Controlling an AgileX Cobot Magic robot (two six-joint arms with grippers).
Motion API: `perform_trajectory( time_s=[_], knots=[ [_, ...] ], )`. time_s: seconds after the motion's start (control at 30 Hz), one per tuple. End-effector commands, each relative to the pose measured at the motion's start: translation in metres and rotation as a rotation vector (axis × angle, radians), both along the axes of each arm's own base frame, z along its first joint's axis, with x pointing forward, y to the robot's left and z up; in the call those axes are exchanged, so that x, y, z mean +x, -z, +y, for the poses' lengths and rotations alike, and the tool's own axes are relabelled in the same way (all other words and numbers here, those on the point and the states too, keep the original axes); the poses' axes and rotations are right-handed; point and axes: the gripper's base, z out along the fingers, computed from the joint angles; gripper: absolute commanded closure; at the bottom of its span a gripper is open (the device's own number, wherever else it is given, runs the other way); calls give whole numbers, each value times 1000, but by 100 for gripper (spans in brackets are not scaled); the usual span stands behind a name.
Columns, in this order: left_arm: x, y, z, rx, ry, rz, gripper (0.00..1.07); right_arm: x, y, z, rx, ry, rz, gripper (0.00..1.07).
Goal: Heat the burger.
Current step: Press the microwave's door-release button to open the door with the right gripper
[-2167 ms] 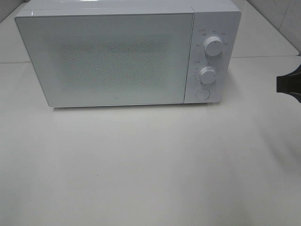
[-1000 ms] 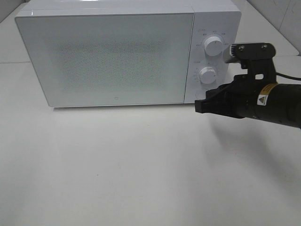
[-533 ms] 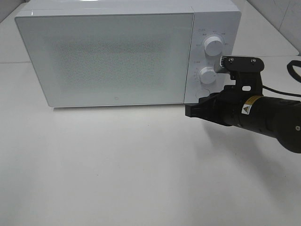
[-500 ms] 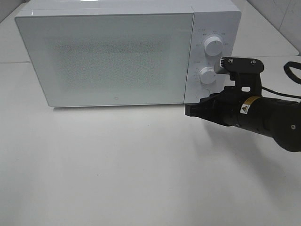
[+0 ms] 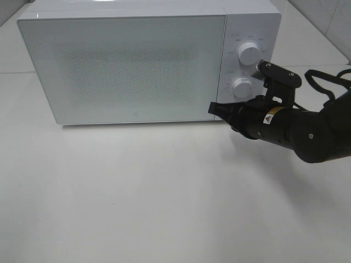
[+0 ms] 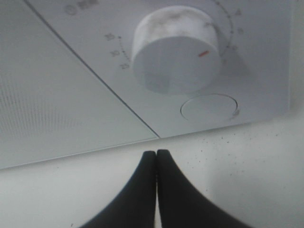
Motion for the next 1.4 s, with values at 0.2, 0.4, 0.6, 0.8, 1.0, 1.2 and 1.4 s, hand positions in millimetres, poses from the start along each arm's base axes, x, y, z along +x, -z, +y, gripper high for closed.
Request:
perform_trajectory(
  time_s=[0.2, 0.4, 0.6, 0.8, 1.0, 1.2, 1.4],
  knots=[
    [-2, -1, 1, -11, -9, -35, 106, 5, -7, 0, 346, 184, 52, 107],
    [-2, -1, 1, -11, -9, -35, 106, 7, -8, -3, 458, 279, 62, 107],
    [-2, -1, 1, -11, -9, -35, 106, 8, -8, -5, 510, 331, 69, 107],
    [-2, -1, 1, -11, -9, -35, 106, 8, -8, -8, 553, 379, 75, 107],
    [-2, -1, 1, -11, -9, -35, 106, 12, -2, -9, 593, 438, 95, 107],
    [-2, -1, 1, -11, -9, -35, 106, 20, 3, -2, 658, 434, 115, 107],
    [-2, -1, 1, -11, -9, -35, 106, 28, 6, 1, 689, 452, 118, 107]
  ],
)
